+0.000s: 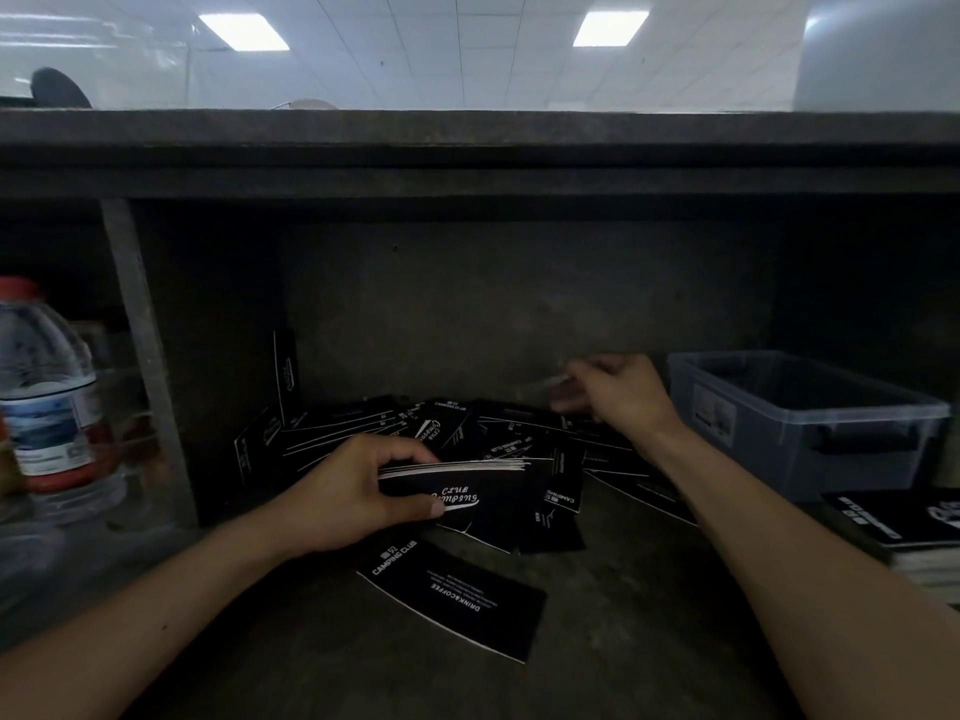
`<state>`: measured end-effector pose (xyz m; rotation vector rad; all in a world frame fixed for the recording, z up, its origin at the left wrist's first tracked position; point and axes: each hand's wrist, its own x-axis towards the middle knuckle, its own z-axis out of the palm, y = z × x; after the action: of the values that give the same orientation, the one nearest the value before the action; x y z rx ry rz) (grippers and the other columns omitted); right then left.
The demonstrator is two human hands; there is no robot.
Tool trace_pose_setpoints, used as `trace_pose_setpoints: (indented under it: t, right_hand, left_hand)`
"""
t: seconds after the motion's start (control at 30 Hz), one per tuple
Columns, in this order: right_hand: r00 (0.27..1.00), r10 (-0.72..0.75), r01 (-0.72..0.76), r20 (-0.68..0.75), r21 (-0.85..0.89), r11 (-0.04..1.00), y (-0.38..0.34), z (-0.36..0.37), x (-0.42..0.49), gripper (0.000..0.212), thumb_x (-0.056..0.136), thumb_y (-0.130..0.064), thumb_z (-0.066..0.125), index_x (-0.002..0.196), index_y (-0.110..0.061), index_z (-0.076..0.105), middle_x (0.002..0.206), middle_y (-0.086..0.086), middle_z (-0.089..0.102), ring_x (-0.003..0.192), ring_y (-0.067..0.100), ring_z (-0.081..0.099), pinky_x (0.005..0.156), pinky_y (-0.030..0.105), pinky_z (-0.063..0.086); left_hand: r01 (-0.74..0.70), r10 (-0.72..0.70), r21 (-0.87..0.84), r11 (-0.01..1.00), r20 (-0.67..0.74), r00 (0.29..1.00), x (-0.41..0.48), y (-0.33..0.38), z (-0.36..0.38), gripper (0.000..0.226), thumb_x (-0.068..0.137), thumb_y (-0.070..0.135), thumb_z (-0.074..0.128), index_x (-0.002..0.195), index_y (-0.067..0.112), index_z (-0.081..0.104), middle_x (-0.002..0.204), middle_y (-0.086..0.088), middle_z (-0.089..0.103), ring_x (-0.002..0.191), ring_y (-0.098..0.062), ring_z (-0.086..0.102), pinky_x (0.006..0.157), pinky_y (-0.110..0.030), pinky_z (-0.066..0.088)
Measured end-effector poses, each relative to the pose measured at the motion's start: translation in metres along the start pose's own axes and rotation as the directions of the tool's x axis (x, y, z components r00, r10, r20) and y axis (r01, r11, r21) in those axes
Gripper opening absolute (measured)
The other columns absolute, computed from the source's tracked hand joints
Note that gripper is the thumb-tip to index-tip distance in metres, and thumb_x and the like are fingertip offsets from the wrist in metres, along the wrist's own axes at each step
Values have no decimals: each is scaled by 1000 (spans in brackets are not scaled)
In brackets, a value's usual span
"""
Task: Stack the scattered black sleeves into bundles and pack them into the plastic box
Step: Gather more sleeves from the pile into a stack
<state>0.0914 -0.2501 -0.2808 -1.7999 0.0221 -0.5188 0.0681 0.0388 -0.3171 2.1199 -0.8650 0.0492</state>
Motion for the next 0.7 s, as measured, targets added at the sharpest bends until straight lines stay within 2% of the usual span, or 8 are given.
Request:
trace_pose_setpoints:
  t: [0.1,0.17,0.27,0.37,0.47,0.57,0.63,0.7]
  right_hand:
    - [986,-30,28,163,18,999,-7,-2,-5,16,98,-19,53,100,-8,65,90,4,77,83,13,75,60,24,47]
    - [973,-139,143,185,-6,990,-4,-3,-6,10,92,-14,67,94,-4,69,83,6,77,74,11,72,66,21,51]
    - [947,-247,280,205,-150,948,-1,-3,-5,11,80,-23,81,83,-14,76,72,0,75,63,7,65,62,18,50]
    - [945,-215,246,249,-102,964,-5,1,-5,9,77,-20,83,81,-18,75,74,-3,74,66,3,65,65,16,49]
    - [897,-227,273,380,-71,959,-10,9,-12,12,79,-21,82,87,-17,75,81,-2,75,72,4,67,64,22,51]
    - [858,-162,271,487,-161,949,-14,18,-20,20,81,-35,78,93,-19,78,87,-4,77,79,5,70,71,24,54]
    - [834,-40,196,551,-227,954,-14,21,-23,36,81,-52,72,97,-20,78,92,-3,77,87,9,72,86,29,56]
    - [789,113,38,604,-232,972,-10,22,-22,51,85,-63,60,106,-19,75,103,0,77,100,16,71,98,39,52]
  left_hand:
    - [12,-12,0,1000,-11,1000,0,-2,1,19,80,21,82,98,22,74,97,6,77,89,-10,74,79,-25,59]
    - [17,-17,4,1000,-32,999,1,-3,1,21,78,22,83,97,22,73,97,5,76,89,-10,73,79,-27,59]
    - [21,-21,-3,1000,-69,997,2,-5,1,31,74,20,87,98,21,68,104,4,75,94,-11,72,83,-28,59]
    - [43,-47,-45,998,-111,993,2,-6,2,46,69,14,90,102,21,60,114,1,70,101,-13,71,87,-30,59]
    - [58,-69,-89,994,-122,990,2,-7,3,71,66,11,91,122,23,50,124,6,63,107,-12,68,87,-29,59]
    - [62,-72,-91,994,-111,991,2,-5,2,100,63,13,93,141,33,34,130,12,58,109,-5,65,90,-20,54]
    - [60,-68,-84,995,-101,992,2,-5,2,105,64,14,93,145,37,30,127,13,61,110,-3,65,92,-20,54]
    - [57,-65,-86,995,-90,994,1,-5,1,100,66,15,92,144,38,34,123,7,67,110,-6,67,95,-26,55]
